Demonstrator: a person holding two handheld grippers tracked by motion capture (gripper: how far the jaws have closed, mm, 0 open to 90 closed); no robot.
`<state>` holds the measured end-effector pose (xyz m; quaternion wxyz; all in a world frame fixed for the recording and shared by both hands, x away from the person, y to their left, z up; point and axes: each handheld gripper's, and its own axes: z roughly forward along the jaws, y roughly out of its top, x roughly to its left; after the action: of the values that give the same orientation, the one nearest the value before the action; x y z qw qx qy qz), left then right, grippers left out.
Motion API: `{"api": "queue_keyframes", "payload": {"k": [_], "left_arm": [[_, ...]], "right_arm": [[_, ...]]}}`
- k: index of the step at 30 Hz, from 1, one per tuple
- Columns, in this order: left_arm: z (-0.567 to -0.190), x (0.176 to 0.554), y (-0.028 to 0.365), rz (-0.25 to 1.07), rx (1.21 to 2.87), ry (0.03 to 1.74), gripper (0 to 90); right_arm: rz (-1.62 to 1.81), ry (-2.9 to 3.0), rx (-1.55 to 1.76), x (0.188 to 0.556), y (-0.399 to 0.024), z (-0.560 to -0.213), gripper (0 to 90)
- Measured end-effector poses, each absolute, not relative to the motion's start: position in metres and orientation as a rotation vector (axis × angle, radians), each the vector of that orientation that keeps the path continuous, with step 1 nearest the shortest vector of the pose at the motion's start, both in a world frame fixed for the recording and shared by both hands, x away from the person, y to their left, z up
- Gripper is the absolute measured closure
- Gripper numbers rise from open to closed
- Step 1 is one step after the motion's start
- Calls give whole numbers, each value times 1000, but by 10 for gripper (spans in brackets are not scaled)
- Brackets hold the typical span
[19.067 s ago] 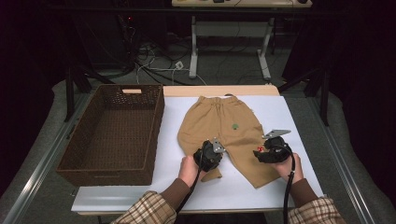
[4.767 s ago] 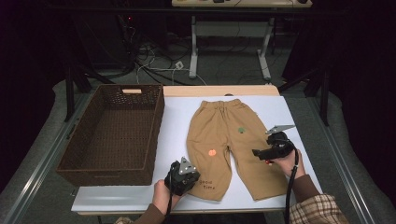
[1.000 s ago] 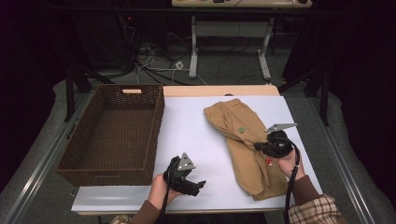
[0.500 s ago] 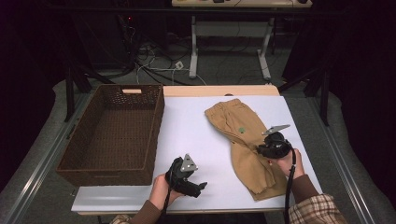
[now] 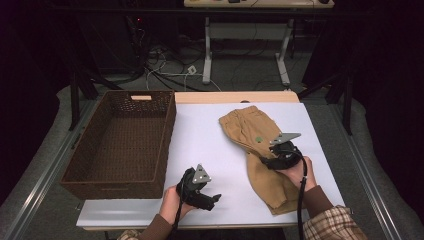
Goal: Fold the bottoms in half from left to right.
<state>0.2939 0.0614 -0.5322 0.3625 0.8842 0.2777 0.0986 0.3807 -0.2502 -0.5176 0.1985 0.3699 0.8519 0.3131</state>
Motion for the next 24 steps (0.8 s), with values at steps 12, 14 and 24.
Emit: {"api": "queue_keyframes", "payload": {"k": [12,14,24], "left_arm": [[-531,293,61,261,2280,709,153],[-531,293,61,259,2280,712,154],[-532,294,62,262,2278,715,154]], "right_arm": [[886,2304,1054,387,-244,-517,874],[890,2293,1073,389,-248,-517,875],[939,2214,1198,397,-274,-517,876]]}}
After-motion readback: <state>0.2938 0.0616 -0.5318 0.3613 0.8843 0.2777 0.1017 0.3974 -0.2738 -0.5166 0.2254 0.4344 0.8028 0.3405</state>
